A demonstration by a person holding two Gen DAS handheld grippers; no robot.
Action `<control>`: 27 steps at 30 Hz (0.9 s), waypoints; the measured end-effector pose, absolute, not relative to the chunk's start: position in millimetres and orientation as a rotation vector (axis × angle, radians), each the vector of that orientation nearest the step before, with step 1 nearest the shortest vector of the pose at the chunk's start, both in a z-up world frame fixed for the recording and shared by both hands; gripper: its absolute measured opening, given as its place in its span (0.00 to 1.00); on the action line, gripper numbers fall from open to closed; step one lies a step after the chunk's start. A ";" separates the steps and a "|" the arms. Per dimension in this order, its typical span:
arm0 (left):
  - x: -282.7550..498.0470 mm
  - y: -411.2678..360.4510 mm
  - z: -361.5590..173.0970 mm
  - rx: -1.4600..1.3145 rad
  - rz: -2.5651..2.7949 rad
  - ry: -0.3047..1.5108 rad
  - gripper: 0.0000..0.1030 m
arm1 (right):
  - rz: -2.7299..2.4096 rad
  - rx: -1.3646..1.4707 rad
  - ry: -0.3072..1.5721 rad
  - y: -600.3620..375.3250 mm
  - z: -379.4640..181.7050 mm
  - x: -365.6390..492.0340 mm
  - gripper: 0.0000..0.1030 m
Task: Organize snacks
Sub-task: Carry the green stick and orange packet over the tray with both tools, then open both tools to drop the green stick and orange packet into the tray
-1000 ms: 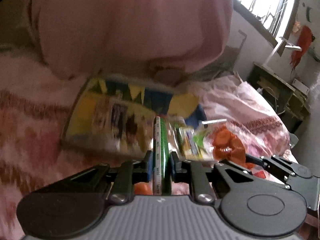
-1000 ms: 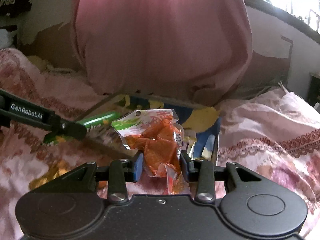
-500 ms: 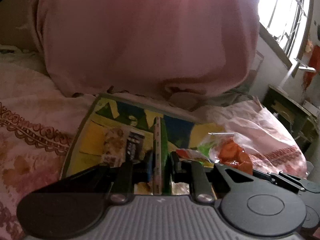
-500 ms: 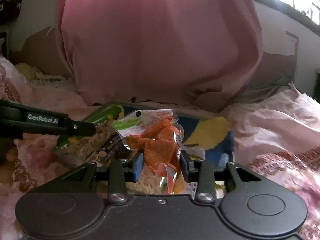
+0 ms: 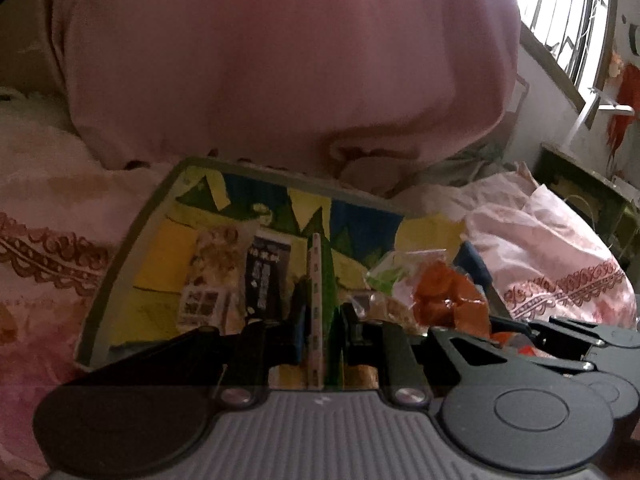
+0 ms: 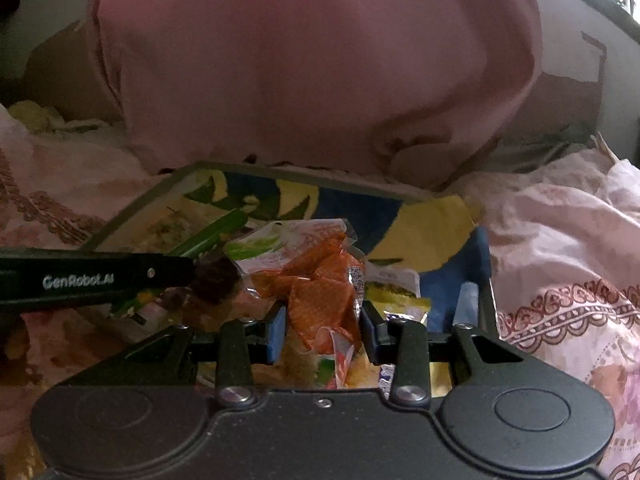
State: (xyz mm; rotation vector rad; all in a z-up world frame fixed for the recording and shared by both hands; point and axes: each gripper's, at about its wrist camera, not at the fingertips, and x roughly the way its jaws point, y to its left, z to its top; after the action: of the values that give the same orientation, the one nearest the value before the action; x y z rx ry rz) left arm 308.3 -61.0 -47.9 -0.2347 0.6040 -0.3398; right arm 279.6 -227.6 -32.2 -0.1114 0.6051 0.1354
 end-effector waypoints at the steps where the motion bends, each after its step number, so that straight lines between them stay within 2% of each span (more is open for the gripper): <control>1: 309.3 -61.5 -50.3 -0.237 -0.340 0.612 0.18 | 0.132 -0.109 0.609 -228.9 -34.1 281.1 0.39; 9: 313.9 -64.8 -59.1 -0.236 -0.339 0.637 0.18 | 0.118 -0.100 0.634 -232.9 -43.4 285.0 0.40; 20: 315.3 -61.7 -57.1 -0.257 -0.337 0.652 0.19 | 0.112 -0.080 0.629 -237.3 -40.2 282.8 0.47; 27: 309.1 -55.1 -47.1 -0.278 -0.318 0.638 0.29 | 0.105 -0.072 0.611 -240.8 -29.4 272.6 0.56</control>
State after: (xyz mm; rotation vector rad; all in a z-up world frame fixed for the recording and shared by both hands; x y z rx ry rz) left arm 309.1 -55.1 -47.1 -0.2785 0.6385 -0.3183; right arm 272.6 -240.8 -29.4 -0.0719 0.6114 0.1053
